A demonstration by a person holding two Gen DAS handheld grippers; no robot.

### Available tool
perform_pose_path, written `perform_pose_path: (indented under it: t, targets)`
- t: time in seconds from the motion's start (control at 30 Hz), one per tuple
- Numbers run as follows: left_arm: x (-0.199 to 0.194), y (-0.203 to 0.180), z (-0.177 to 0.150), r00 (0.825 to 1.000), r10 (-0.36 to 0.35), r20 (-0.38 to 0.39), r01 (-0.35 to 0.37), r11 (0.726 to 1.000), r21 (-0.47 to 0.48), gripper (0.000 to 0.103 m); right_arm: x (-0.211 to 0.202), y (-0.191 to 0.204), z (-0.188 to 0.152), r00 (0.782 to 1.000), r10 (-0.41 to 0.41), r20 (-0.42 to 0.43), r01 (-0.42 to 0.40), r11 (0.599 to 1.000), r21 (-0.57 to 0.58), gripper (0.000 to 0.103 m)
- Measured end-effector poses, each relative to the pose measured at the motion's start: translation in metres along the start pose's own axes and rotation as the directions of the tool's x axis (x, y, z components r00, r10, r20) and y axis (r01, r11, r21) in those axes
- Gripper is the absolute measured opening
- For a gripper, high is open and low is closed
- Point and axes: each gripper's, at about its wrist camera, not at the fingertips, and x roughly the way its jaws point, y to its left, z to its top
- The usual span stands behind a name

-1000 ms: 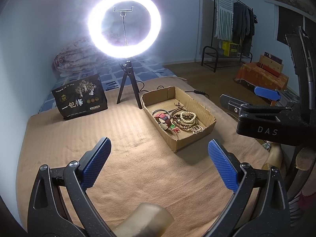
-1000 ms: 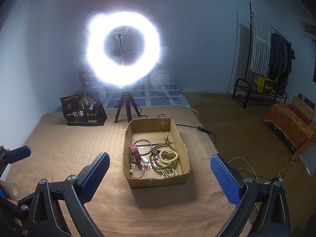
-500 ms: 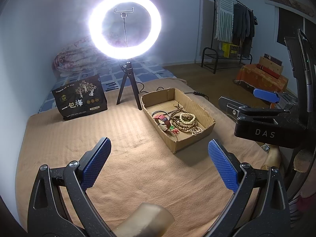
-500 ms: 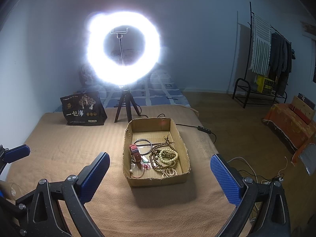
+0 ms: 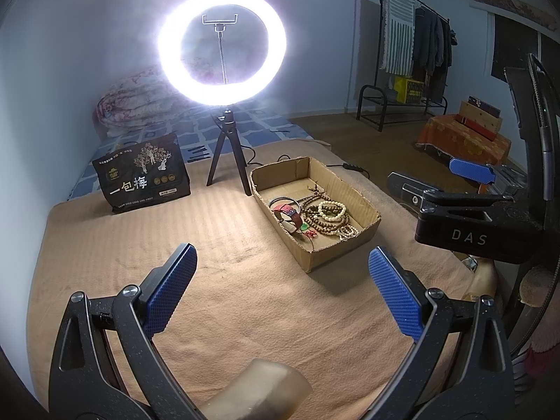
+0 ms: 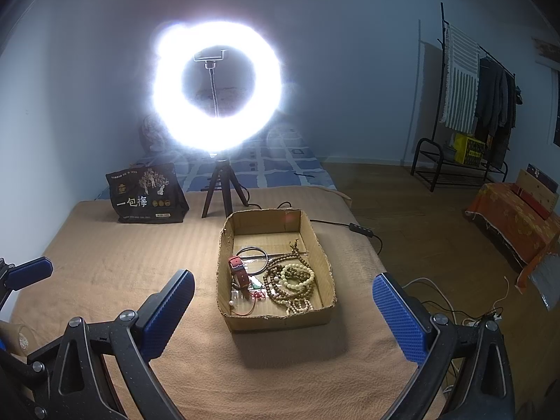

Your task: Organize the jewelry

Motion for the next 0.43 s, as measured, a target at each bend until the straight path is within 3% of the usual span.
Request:
perform_pose_path:
  t: [0.43]
  targets:
    - [-0.0029,-0.0077,0.0050,0.999,0.024,0.028,-0.024,1.000,0.009,0.100,-0.0006,-0.0008,-0.0003,1.000,-0.004,-0.004,0.004,1.000,-0.002,0.103]
